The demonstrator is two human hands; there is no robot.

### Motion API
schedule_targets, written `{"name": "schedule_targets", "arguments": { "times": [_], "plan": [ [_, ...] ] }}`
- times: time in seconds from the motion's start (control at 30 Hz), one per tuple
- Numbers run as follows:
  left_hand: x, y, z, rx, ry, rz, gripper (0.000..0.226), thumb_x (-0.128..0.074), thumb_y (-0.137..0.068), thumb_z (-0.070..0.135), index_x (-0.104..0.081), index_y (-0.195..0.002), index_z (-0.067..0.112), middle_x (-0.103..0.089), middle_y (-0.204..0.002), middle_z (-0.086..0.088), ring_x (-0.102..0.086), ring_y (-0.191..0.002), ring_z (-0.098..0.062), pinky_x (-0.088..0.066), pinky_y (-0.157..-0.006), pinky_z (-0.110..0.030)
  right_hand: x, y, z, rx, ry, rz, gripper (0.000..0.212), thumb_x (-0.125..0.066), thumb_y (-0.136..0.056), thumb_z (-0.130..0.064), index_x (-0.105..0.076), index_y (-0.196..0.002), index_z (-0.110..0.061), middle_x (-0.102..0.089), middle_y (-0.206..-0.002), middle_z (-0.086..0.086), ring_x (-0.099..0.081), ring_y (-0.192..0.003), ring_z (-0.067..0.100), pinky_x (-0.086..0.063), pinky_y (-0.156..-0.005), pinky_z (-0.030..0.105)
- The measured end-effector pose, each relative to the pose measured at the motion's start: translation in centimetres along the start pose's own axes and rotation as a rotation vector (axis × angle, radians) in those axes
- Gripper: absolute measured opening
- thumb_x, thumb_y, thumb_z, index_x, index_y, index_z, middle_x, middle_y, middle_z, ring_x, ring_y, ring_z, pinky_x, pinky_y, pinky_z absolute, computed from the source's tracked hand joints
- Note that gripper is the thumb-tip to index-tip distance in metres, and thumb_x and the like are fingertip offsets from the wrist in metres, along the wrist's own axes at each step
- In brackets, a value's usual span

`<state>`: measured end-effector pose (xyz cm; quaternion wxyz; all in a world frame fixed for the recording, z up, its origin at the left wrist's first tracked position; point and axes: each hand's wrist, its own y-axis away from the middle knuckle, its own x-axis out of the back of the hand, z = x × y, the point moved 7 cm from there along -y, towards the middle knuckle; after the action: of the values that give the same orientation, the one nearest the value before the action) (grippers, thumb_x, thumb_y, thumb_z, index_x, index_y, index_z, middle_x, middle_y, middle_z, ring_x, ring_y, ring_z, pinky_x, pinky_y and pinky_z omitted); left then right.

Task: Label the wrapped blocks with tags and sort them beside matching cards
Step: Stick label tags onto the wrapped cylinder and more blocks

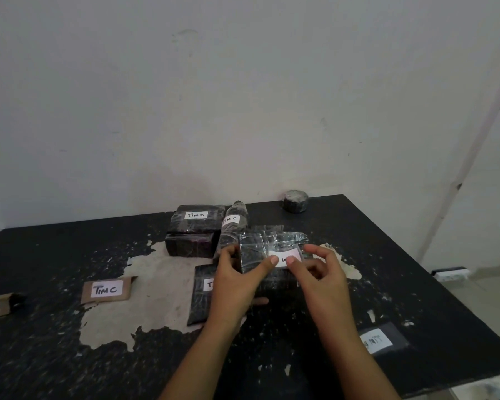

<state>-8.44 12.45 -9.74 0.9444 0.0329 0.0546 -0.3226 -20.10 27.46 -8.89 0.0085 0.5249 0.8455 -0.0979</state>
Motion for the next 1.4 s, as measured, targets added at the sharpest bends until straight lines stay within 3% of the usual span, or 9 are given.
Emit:
{"name": "schedule_targets", "arguments": {
  "times": [0.2,0.57,0.83,0.9,1.0,1.03,1.13,1.3,1.4],
  "plan": [
    [-0.1,0.1,-0.3,0.009,-0.004,0.007,0.064,-0.098,-0.078,0.031,-0.056,-0.126,0.038,-0.068,-0.129,0.008,-0.078,-0.103,-0.016,-0.069,-0.066,-0.042,0.0,-0.2,-0.2,-0.008,-0.019,0.035,0.017,-0.082,-0.097,-0.011,-0.079,-0.111,-0.019,-0.083,-0.093,-0.003,-0.080,-0.085,0.013,-0.061,-0.070,0.018],
    [0.5,-0.2,-1.2,-0.028,-0.020,0.075,0.022,-0.078,-0.094,0.035,-0.064,-0.110,0.038,-0.064,-0.129,-0.001,-0.077,-0.103,-0.019,-0.069,-0.064,-0.040,-0.1,0.4,-0.3,-0.045,-0.028,0.081,0.005,-0.078,-0.102,-0.022,-0.082,-0.103,-0.023,-0.082,-0.094,0.003,-0.081,-0.087,0.022,-0.066,-0.076,0.034],
    [0.4,-0.1,-0.6,-0.190,-0.285,0.184,0.031,-0.070,-0.100,0.040,-0.051,-0.122,0.028,-0.039,-0.122,0.020,-0.068,-0.098,-0.013,-0.068,-0.062,-0.040,-0.7,1.1,-1.5,-0.015,-0.178,0.136,0.006,-0.076,-0.102,-0.015,-0.081,-0.099,-0.012,-0.082,-0.090,-0.001,-0.077,-0.075,0.007,-0.057,-0.060,0.014],
    [0.9,-0.1,-0.4,-0.217,-0.326,0.227,0.032,-0.068,-0.099,0.044,-0.047,-0.120,0.031,-0.038,-0.122,0.017,-0.069,-0.094,-0.015,-0.068,-0.068,-0.044,-0.5,1.0,-1.4,-0.018,-0.224,0.187,0.007,-0.073,-0.104,-0.017,-0.079,-0.100,-0.014,-0.082,-0.095,0.002,-0.079,-0.086,0.016,-0.060,-0.066,0.019],
    [2.5,-0.5,-0.1,-0.161,-0.261,0.259,0.029,-0.066,-0.101,0.038,-0.045,-0.121,0.031,-0.051,-0.126,0.008,-0.071,-0.092,-0.015,-0.068,-0.073,-0.042,0.4,0.5,-1.5,-0.003,-0.222,0.235,0.011,-0.072,-0.105,-0.025,-0.077,-0.096,-0.027,-0.078,-0.105,0.009,-0.076,-0.101,0.032,-0.063,-0.080,0.045],
    [3.0,-0.8,-0.1,-0.147,-0.228,0.241,0.028,-0.067,-0.101,0.036,-0.047,-0.121,0.033,-0.059,-0.124,0.005,-0.073,-0.095,-0.016,-0.068,-0.076,-0.044,0.4,0.3,-1.8,0.011,-0.179,0.203,0.012,-0.072,-0.105,-0.026,-0.076,-0.095,-0.029,-0.077,-0.107,0.009,-0.076,-0.101,0.029,-0.063,-0.079,0.046],
    [3.2,-1.2,0.3,-0.122,-0.202,0.125,0.024,-0.072,-0.099,0.036,-0.058,-0.119,0.040,-0.072,-0.117,0.006,-0.076,-0.100,-0.014,-0.068,-0.085,-0.045,-0.6,0.2,-3.2,0.056,-0.079,-0.002,0.014,-0.067,-0.108,-0.022,-0.074,-0.099,-0.029,-0.078,-0.099,0.000,-0.075,-0.081,0.009,-0.061,-0.063,0.025],
    [2.6,-1.0,0.8,-0.136,-0.204,0.043,0.028,-0.074,-0.101,0.041,-0.066,-0.127,0.038,-0.077,-0.117,0.012,-0.077,-0.100,-0.004,-0.066,-0.090,-0.034,-2.5,-0.1,-4.3,0.190,0.303,-0.304,0.023,-0.061,-0.110,-0.023,-0.071,-0.113,-0.044,-0.077,-0.096,-0.008,-0.075,-0.082,0.025,-0.064,-0.072,0.051],
    [2.5,-0.9,0.8,-0.136,-0.173,0.034,0.026,-0.073,-0.101,0.040,-0.067,-0.127,0.038,-0.079,-0.115,0.010,-0.079,-0.098,-0.005,-0.066,-0.088,-0.035,-3.3,-0.3,-4.5,0.265,0.598,-0.493,0.040,-0.060,-0.109,-0.029,-0.060,-0.131,-0.063,-0.070,-0.087,-0.020,-0.063,-0.068,0.008,-0.052,-0.059,0.030]
  ]
}}
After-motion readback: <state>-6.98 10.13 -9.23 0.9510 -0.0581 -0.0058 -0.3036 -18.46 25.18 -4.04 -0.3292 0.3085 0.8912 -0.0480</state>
